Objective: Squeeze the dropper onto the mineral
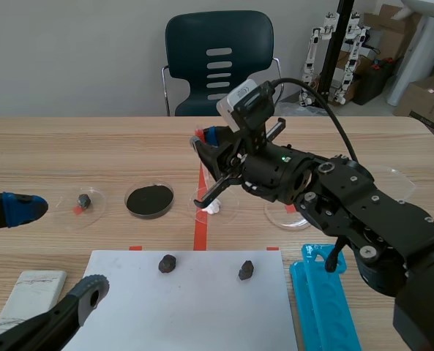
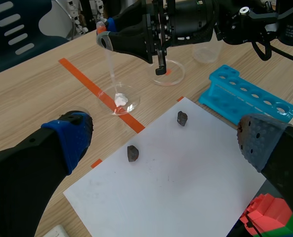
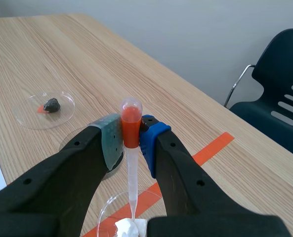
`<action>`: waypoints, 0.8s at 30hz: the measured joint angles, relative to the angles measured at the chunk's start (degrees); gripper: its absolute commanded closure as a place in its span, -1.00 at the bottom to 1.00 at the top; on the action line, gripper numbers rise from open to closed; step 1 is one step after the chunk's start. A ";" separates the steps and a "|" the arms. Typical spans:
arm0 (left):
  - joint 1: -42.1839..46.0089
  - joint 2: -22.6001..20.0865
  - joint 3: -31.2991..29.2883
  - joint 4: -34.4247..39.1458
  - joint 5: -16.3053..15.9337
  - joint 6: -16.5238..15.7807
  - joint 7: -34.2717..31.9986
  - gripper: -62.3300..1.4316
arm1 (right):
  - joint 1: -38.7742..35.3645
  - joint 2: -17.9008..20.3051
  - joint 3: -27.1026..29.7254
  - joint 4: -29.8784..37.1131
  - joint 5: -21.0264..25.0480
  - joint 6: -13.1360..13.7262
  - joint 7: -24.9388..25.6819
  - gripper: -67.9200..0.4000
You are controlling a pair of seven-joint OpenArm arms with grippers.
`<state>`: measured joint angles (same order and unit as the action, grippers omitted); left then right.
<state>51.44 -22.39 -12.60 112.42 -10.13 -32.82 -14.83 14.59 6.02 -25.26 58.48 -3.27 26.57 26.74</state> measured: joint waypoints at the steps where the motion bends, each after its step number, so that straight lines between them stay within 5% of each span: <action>1: 0.00 0.00 0.00 0.00 0.00 0.00 0.00 -0.98 | 0.00 0.00 0.00 0.00 0.00 0.00 0.00 0.71; 24: 0.00 0.00 0.00 0.00 0.00 0.00 0.00 -0.98 | 0.00 0.00 0.00 0.00 0.00 0.00 -0.24 0.81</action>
<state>51.44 -22.39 -12.60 112.42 -10.13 -32.82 -14.83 14.59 6.02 -25.26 58.48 -3.27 26.57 26.50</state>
